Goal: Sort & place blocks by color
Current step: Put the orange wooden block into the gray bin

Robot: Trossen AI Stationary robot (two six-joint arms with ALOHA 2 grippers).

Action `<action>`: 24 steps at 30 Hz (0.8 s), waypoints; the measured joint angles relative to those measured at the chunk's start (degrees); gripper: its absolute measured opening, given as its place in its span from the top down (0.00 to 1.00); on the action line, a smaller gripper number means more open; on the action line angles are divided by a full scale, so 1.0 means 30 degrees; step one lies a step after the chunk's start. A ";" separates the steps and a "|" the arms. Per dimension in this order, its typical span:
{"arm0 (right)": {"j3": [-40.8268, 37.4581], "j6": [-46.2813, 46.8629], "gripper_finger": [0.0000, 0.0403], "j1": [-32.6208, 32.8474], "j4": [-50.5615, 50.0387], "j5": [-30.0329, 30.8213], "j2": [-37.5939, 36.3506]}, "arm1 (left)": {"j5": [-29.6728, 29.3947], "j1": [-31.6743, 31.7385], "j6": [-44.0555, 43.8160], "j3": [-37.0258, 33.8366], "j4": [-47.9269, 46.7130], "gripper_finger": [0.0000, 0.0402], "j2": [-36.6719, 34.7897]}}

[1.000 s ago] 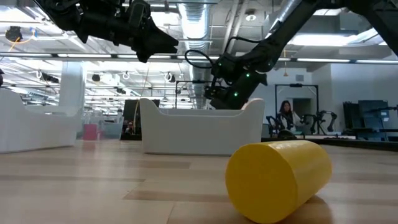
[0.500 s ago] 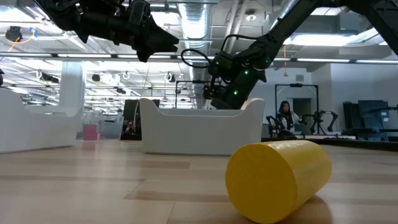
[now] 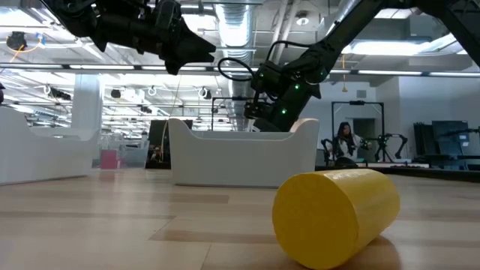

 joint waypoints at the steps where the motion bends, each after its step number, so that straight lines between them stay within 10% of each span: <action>1: 0.0000 0.0000 0.25 0.0000 -0.0013 0.0000 0.0000 | 0.0010 -0.0003 -0.0014 0.0000 0.0055 0.54 0.0000; 24: 0.2751 -0.1288 0.25 0.0439 -0.3031 0.0726 0.0128 | 0.0104 0.0000 -0.0054 0.0000 0.0384 0.54 0.0000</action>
